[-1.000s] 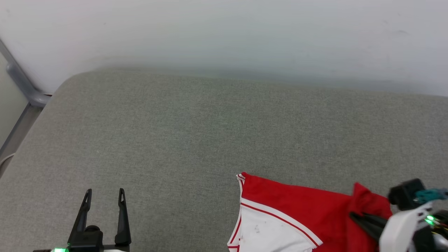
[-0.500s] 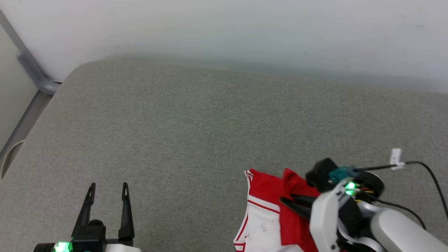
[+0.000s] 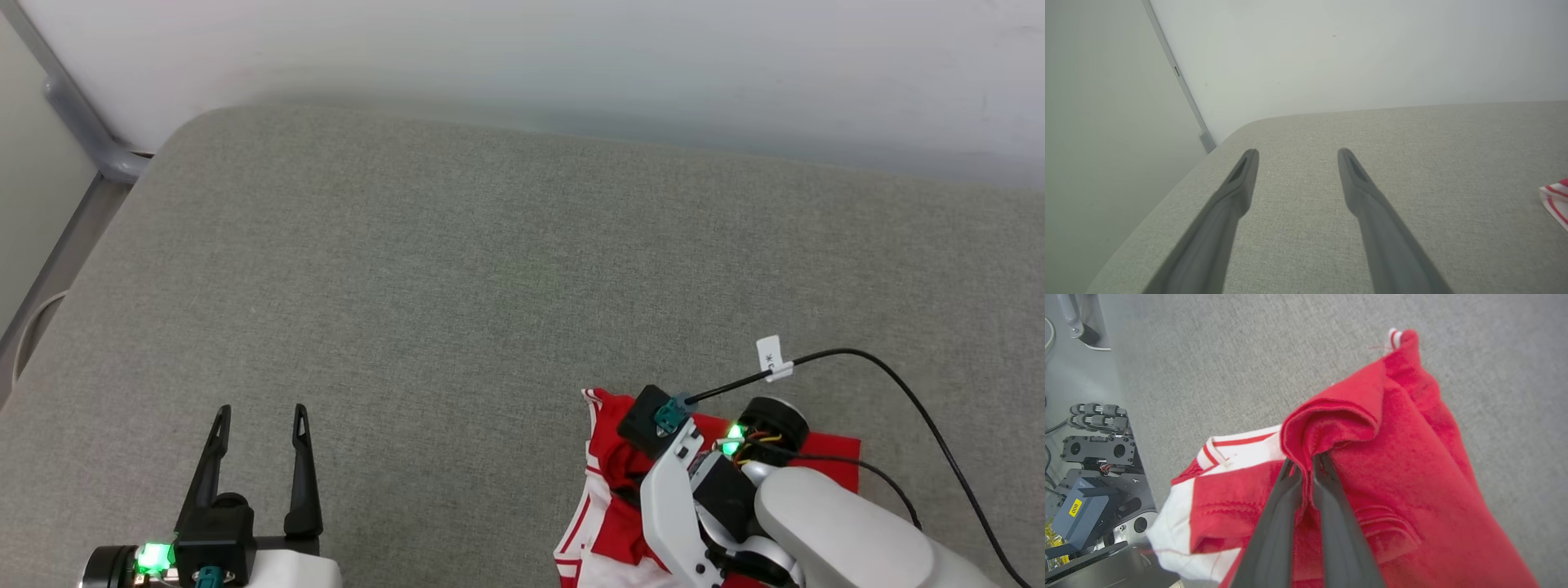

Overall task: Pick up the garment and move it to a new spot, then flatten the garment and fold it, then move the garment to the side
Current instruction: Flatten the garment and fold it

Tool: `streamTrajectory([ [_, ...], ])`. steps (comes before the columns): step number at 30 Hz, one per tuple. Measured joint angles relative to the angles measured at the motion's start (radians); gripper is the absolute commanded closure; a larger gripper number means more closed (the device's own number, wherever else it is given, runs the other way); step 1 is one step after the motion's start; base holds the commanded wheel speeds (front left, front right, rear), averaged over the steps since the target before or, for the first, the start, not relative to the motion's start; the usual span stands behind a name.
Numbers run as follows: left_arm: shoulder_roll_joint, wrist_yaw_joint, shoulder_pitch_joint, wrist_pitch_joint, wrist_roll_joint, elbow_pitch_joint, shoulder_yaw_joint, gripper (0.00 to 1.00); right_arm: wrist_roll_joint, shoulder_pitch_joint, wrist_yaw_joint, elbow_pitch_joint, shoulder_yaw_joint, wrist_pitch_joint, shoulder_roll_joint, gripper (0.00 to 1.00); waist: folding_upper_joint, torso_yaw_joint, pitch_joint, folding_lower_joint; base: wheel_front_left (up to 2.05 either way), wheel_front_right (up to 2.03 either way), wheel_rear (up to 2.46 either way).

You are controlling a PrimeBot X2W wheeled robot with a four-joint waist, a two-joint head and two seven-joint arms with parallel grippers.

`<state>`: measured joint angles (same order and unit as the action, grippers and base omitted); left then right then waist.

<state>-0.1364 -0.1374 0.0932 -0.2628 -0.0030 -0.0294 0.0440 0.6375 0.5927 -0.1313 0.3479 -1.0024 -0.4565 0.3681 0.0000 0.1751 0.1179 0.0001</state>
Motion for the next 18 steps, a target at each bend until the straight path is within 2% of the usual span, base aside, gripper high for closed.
streamTrajectory([
  [6, 0.006, 0.000, -0.007, 0.000, 0.000, 0.002, 0.000, 0.00, 0.034, 0.034, -0.001, 0.162, -0.094, 0.034, -0.030, 1.00, 0.0000, 0.002, 0.014, 0.0000, 0.00, 0.00, 0.00],
  [10, 0.008, 0.000, -0.009, 0.000, 0.000, 0.005, -0.002, 0.00, 0.069, 0.045, 0.000, 0.203, -0.135, 0.092, -0.040, 1.00, 0.0000, -0.002, 0.012, 0.0000, 0.00, 0.00, 0.00],
  [11, 0.008, -0.001, -0.009, 0.000, 0.000, 0.005, -0.003, 0.00, 0.074, 0.046, 0.000, 0.203, -0.140, 0.112, -0.040, 0.91, 0.0000, -0.004, 0.010, 0.0000, 0.00, 0.00, 0.00],
  [12, 0.008, -0.001, -0.009, 0.000, 0.000, 0.006, -0.003, 0.00, 0.080, 0.047, 0.000, 0.199, -0.143, 0.133, -0.039, 0.53, 0.0000, -0.006, 0.006, 0.0000, 0.00, 0.00, 0.00],
  [13, 0.008, 0.000, -0.008, 0.000, 0.000, 0.007, -0.004, 0.00, 0.086, 0.048, -0.001, 0.191, -0.144, 0.155, -0.038, 0.00, 0.0000, -0.009, 0.001, 0.0000, 0.00, 0.00, 0.00],
  [18, 0.004, -0.001, 0.013, 0.000, 0.000, 0.008, -0.009, 0.00, 0.102, 0.045, 0.000, 0.108, -0.110, 0.258, 0.017, 0.00, 0.0000, -0.025, -0.031, 0.0000, 0.00, 0.00, 0.00],
])
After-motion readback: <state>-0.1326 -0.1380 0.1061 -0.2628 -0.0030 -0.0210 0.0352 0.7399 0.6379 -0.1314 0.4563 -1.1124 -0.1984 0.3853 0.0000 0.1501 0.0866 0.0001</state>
